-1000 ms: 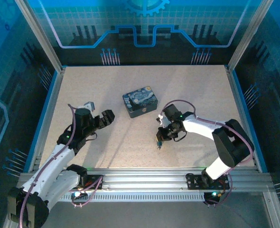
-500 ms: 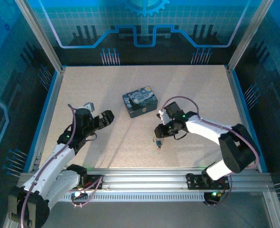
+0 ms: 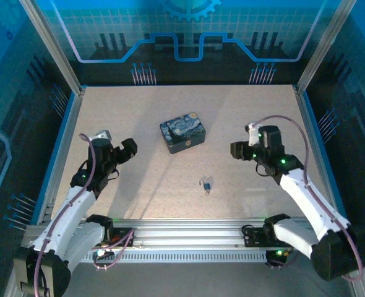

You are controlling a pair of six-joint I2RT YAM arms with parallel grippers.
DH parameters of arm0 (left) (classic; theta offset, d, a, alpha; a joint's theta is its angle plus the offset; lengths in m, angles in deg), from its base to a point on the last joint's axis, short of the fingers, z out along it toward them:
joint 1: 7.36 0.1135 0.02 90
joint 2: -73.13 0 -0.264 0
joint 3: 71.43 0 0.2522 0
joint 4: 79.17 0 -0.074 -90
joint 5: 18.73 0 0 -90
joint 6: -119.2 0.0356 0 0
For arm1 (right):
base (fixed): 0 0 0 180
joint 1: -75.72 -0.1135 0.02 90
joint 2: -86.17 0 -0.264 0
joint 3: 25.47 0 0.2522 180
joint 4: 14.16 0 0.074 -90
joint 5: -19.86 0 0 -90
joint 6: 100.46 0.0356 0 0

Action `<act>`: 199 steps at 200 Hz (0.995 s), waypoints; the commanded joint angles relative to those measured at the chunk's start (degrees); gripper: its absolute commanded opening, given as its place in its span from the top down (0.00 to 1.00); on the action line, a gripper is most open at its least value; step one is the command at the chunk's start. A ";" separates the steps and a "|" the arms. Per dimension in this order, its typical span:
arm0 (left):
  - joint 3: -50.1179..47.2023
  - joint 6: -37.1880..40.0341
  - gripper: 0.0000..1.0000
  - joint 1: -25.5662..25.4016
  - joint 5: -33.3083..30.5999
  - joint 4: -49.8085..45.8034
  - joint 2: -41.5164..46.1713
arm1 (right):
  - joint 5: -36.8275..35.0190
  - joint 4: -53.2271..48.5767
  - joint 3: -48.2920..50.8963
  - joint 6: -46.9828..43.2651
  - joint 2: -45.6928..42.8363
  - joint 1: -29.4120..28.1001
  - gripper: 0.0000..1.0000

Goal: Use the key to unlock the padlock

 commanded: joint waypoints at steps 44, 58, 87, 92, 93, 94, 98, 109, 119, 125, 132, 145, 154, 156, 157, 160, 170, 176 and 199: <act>-4.02 14.98 0.01 3.23 -12.23 14.42 0.04 | -9.88 13.31 13.22 -5.80 -5.32 9.70 0.00; -6.59 18.75 0.01 3.42 -12.51 19.44 -0.88 | -10.24 18.26 16.83 -6.50 -5.07 10.79 0.00; -12.06 22.11 0.01 3.89 -12.25 28.79 -2.51 | -9.13 28.29 21.95 -6.89 -3.00 12.59 0.00; -12.46 22.16 0.01 4.10 -11.98 29.64 -3.06 | -8.64 29.73 22.42 -6.76 -2.24 12.81 0.00; -12.53 22.18 0.01 4.07 -11.90 29.73 -3.21 | -8.52 30.12 22.45 -6.73 -2.11 12.94 0.00; -12.61 22.19 0.01 4.14 -11.81 29.86 -3.29 | -8.47 30.45 22.55 -6.68 -1.95 13.01 0.00; -12.81 22.25 0.01 4.29 -11.51 30.36 -3.76 | -7.98 31.65 22.88 -6.59 -1.32 13.17 0.00; -13.12 22.57 0.01 4.61 -10.41 31.47 -5.69 | -6.57 35.13 23.52 -6.24 0.82 13.51 0.00; -13.29 22.87 0.01 4.90 -9.80 32.76 -7.69 | -5.63 39.06 23.94 -5.63 3.11 13.47 0.00; -13.44 22.96 0.01 5.09 -9.37 33.78 -8.80 | -5.08 40.32 23.74 -5.33 4.42 13.60 0.00; -13.72 23.14 0.01 5.33 -8.72 35.21 -10.11 | -4.36 41.78 23.33 -5.44 5.87 13.52 0.00; -14.30 23.17 0.01 5.85 -7.06 38.28 -12.43 | -3.68 45.31 23.14 -5.29 8.23 13.48 0.00; -14.76 23.27 0.01 6.22 -5.90 40.57 -13.95 | -3.24 48.41 23.40 -5.43 9.60 13.47 0.00; -14.83 23.30 0.01 6.34 -5.61 41.03 -14.27 | -3.20 49.18 23.44 -5.42 9.91 13.44 0.00; -14.86 23.27 0.01 6.38 -5.46 41.32 -14.44 | -3.21 49.56 23.44 -5.45 10.08 13.44 0.00; -15.08 23.36 0.01 6.48 -5.14 42.21 -14.99 | -3.08 50.50 23.55 -5.48 10.54 13.45 0.00; -15.47 23.44 0.01 6.74 -4.09 44.57 -16.53 | -2.64 53.76 23.88 -5.69 11.90 13.43 0.00; -15.70 23.65 0.01 6.91 -3.49 45.99 -17.49 | -2.52 55.23 23.96 -5.82 12.75 13.43 0.00; -16.34 24.34 0.01 7.42 -1.09 50.68 -20.72 | -1.78 59.68 23.81 -6.78 15.42 13.36 0.00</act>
